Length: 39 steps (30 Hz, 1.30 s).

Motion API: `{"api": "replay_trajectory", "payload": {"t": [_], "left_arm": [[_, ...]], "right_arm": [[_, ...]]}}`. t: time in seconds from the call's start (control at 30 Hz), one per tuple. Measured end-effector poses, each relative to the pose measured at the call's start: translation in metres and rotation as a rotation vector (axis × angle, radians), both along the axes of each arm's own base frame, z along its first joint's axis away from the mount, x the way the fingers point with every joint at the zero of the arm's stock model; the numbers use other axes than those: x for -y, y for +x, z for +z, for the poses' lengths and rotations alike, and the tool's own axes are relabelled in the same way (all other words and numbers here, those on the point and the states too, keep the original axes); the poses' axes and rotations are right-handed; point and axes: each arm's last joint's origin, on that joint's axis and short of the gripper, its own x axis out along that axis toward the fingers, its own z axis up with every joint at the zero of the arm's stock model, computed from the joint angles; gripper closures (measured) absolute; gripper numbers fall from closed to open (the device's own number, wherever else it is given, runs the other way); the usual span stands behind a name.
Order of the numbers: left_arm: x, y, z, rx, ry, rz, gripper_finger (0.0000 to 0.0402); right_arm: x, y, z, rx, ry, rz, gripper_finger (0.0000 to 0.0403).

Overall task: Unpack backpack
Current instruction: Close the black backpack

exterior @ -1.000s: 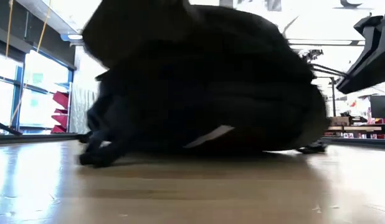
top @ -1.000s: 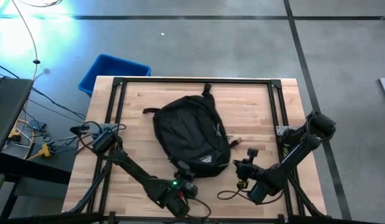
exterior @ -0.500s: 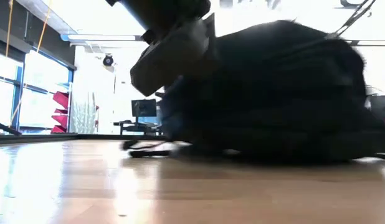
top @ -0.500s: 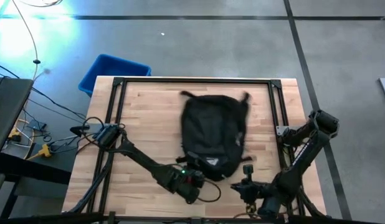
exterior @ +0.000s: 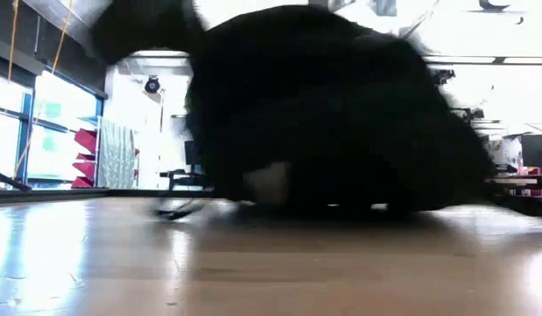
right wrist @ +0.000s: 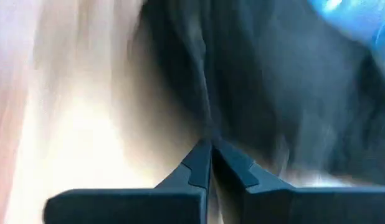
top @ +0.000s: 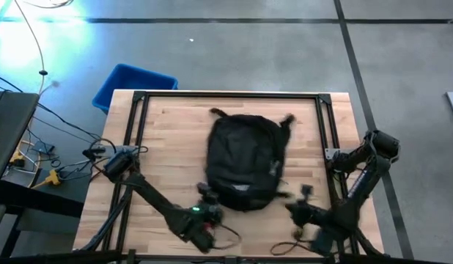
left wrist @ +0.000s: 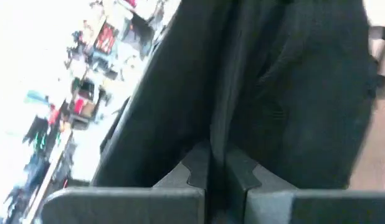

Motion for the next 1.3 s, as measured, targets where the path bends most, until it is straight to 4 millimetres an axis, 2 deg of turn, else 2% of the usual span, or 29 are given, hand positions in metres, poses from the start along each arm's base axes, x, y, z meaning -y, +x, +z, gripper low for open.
{"api": "replay_trajectory", "payload": {"t": [0.03,0.07,0.23,0.37,0.53,0.6,0.67,0.83,1.03,1.17,1.3], "left_arm": [[-0.002,-0.005,-0.004,-0.054,0.042,-0.004,0.0401],[0.003,-0.002,-0.006,-0.020,-0.012,-0.003,0.0401],[0.000,0.008,-0.005,0.075,-0.116,0.045,0.0401],[0.000,0.015,-0.003,0.039,-0.187,0.018,0.0401],[0.005,0.021,0.003,0.031,-0.254,-0.035,0.0401],[0.008,0.022,0.006,0.047,-0.266,-0.048,0.0401],[0.010,0.022,0.008,0.064,-0.281,-0.052,0.0401],[0.011,0.021,0.003,-0.010,-0.328,-0.073,0.0393],[-0.001,-0.001,-0.005,-0.215,-0.217,-0.012,0.0335],[-0.001,-0.013,0.002,-0.262,-0.186,0.041,0.0296],[0.014,-0.012,0.020,-0.198,-0.242,0.019,0.0267]], "right_arm": [[-0.005,-0.003,-0.001,-0.006,0.001,0.041,0.0399],[-0.012,-0.002,0.002,0.003,0.053,0.064,0.0399],[-0.017,0.022,0.004,0.171,0.063,0.071,0.0400],[-0.019,0.035,0.007,0.228,0.049,0.097,0.0401],[-0.019,0.049,-0.008,0.206,-0.037,0.122,0.0403],[-0.012,0.055,-0.023,0.207,-0.052,0.088,0.0396],[0.000,0.059,-0.041,0.180,-0.062,0.062,0.0378],[0.018,0.074,-0.061,0.212,0.060,0.021,0.0296],[0.038,0.090,-0.072,0.195,0.052,0.040,0.0198],[0.038,0.097,-0.069,0.216,0.094,0.059,0.0175],[0.033,0.098,-0.067,0.232,0.112,0.099,0.0172]]}}
